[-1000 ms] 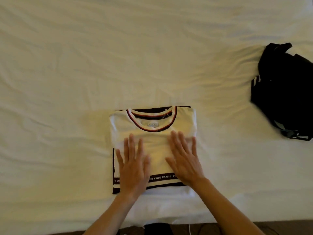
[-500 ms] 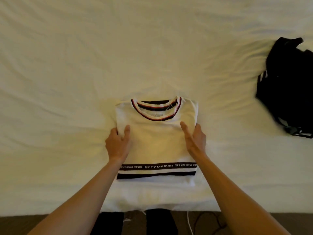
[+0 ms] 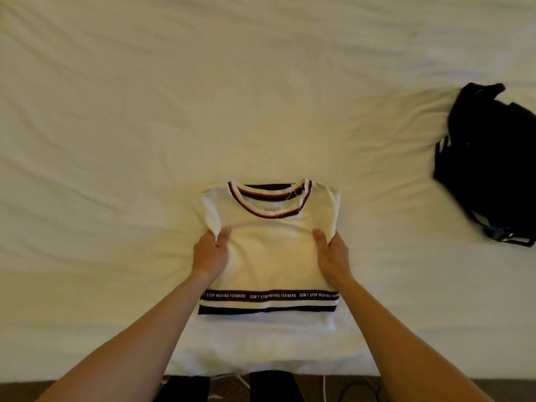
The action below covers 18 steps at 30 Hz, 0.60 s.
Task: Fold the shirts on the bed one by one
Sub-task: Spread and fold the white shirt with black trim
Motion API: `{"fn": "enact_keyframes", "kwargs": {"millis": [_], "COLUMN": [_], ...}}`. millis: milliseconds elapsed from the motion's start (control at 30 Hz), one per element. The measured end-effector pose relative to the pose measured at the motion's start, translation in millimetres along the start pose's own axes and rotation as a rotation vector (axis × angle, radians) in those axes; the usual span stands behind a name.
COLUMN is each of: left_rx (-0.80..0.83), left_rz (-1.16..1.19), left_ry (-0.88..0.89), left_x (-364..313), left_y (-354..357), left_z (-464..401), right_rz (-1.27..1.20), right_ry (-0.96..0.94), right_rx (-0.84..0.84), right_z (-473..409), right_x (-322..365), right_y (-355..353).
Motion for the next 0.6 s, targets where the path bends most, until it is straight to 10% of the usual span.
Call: {"fn": "enact_keyframes", "kwargs": {"millis": [267,600], "left_rx": [-0.062,-0.356], "left_rz": [-0.125,-0.048], "left_ry": [0.252,0.623], "left_x": [-161.8,-471.8], "left_y": [-116.9,-342.7], "left_z": [66.2,287.5], "right_rz": [-0.010,-0.015], "right_ry": [-0.198,-0.720], "right_rx": [-0.085,-0.247], "right_z": [69.7,265.5], "right_x": [156.4,539.3], "right_y": [-65.3,-258.3]}}
Point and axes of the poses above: each hand's wrist, its own z-axis away from the middle knuckle, its own y-axis out of the palm, x = y × z, the point moved 8 cm from there along -z, towards the middle knuckle, and after that the axes turned 9 degrees about x, right-handed, at the moved point
